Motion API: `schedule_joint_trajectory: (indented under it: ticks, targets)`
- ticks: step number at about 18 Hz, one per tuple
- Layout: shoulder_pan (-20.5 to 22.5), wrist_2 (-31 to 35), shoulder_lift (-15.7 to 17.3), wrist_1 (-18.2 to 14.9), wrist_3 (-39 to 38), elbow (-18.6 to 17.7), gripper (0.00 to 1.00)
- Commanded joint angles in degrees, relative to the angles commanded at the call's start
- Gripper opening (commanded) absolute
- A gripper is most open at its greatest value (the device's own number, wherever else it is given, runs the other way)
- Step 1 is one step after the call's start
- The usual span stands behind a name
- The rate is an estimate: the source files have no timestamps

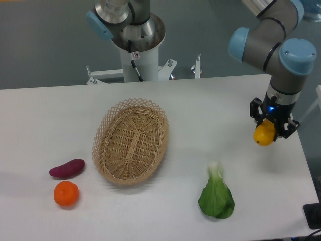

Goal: Pick up the mango from the table
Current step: 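Hold the mango raised above the table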

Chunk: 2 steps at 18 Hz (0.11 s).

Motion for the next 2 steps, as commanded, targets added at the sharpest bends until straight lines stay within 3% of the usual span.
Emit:
schedule_joint_trajectory:
  ticks: [2]
  targets:
    - [0.0,0.0,0.0,0.0,0.0,0.0,0.4]
